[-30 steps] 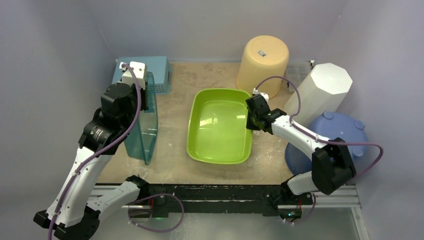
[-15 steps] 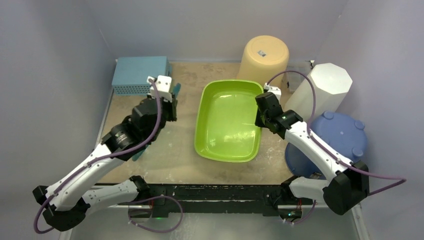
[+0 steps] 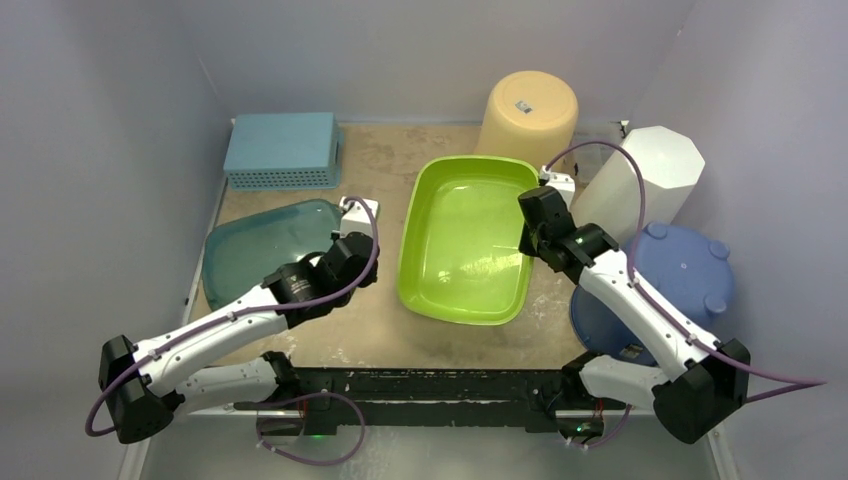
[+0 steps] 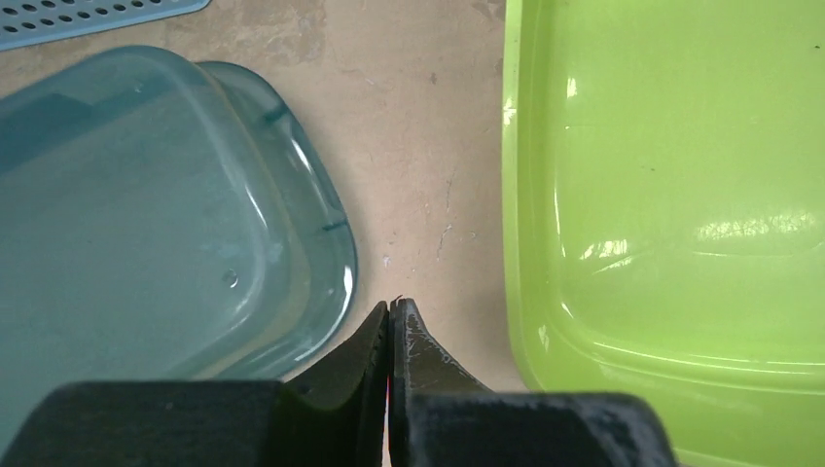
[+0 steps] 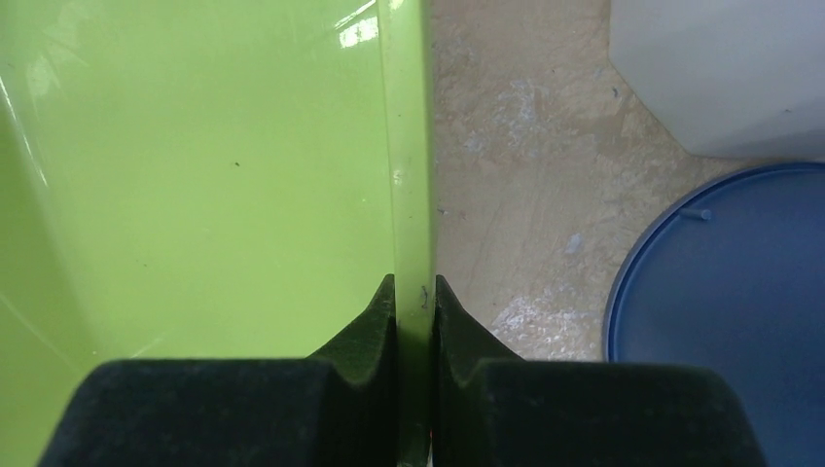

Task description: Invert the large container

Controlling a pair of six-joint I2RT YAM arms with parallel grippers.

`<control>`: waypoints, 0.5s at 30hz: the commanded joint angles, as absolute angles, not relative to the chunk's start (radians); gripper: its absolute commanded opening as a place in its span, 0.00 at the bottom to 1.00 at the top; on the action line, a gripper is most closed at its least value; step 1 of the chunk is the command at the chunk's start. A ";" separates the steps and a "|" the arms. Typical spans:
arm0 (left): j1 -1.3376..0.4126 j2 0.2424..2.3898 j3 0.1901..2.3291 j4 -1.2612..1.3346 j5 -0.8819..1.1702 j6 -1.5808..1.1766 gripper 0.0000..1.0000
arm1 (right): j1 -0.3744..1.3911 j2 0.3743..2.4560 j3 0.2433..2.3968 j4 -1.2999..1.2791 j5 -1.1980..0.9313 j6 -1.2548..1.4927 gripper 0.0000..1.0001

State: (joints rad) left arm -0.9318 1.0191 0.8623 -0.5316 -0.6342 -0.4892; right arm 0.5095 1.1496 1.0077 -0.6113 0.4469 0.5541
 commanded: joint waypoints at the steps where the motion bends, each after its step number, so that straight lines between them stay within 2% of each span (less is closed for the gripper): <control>1: -0.935 0.991 0.834 -0.447 -0.632 -0.563 0.00 | 0.509 1.111 1.053 -0.579 0.459 0.584 0.00; 4: -0.933 0.976 0.817 -0.493 -0.668 -0.686 0.00 | 0.510 1.112 1.048 -0.539 0.403 0.550 0.00; 6: -0.933 0.963 0.788 -0.552 -0.687 -0.862 0.11 | 0.509 1.122 1.046 -0.520 0.367 0.536 0.00; 8: -0.934 0.937 0.738 -0.617 -0.705 -1.043 0.35 | 0.509 1.137 1.039 -0.501 0.353 0.515 0.00; 10: -0.934 0.897 0.679 -0.666 -0.713 -1.198 0.51 | 0.509 1.153 1.030 -0.484 0.329 0.496 0.00; 13: -0.933 0.814 0.605 -0.735 -0.735 -1.372 0.63 | 0.510 1.174 1.024 -0.467 0.280 0.482 0.00; 15: -0.934 0.758 0.588 -0.783 -0.763 -1.448 0.67 | 0.510 1.188 1.011 -0.427 0.219 0.452 0.00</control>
